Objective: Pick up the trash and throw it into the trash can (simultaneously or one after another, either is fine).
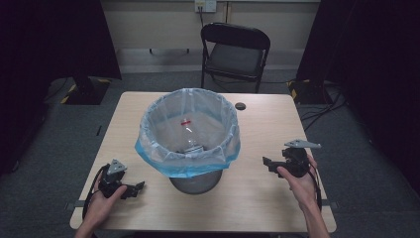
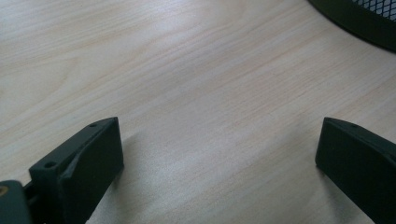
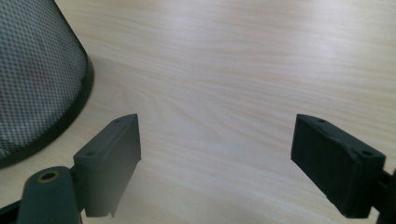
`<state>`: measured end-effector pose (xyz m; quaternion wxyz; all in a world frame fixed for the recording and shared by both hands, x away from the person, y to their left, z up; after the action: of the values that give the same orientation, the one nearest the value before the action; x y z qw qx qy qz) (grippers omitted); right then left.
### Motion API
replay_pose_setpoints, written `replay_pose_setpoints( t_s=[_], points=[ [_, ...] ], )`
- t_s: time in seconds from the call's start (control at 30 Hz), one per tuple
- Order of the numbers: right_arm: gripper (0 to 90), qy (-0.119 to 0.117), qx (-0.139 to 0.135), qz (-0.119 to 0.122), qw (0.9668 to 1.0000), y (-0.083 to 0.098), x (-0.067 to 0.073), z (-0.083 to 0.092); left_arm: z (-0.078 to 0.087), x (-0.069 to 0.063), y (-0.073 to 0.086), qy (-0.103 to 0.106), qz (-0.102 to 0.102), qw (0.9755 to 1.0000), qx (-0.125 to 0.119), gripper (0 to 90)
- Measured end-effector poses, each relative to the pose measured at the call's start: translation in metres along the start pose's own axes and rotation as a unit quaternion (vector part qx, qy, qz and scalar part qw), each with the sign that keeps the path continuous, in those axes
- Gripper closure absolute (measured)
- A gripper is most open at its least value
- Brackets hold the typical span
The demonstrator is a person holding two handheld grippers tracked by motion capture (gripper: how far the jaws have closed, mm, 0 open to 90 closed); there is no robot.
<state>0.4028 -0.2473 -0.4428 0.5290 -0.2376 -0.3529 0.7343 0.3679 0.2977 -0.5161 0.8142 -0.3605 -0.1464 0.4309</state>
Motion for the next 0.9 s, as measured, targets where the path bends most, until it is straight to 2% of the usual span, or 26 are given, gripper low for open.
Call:
replay_pose_setpoints(
  t_s=[0.5, 0.9],
  points=[
    [16.2, 0.003, 0.05, -0.001, 0.9987, 0.035, 0.001, -0.02, 0.0, 0.0, 0.0, 0.0, 0.001, 1.0, 0.0, 0.3],
    [16.1, 0.017, 0.08, 0.016, 0.9965, 0.052, 0.005, -0.029, 0.0, 0.0, 0.0, 0.001, 0.0, 1.0, 0.001, 0.2]
  ],
)
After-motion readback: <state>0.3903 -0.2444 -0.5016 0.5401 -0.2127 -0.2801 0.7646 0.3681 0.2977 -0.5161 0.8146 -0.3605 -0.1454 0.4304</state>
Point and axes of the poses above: each handheld gripper's, and its own axes: z roughly backward along the jaws, y roughly out of its underside, x roughly to its left, the point moved 2 cm from there along -z, roughly forward along the jaws, and after that the axes turned 6 degrees about y, right-handed, at the moved point
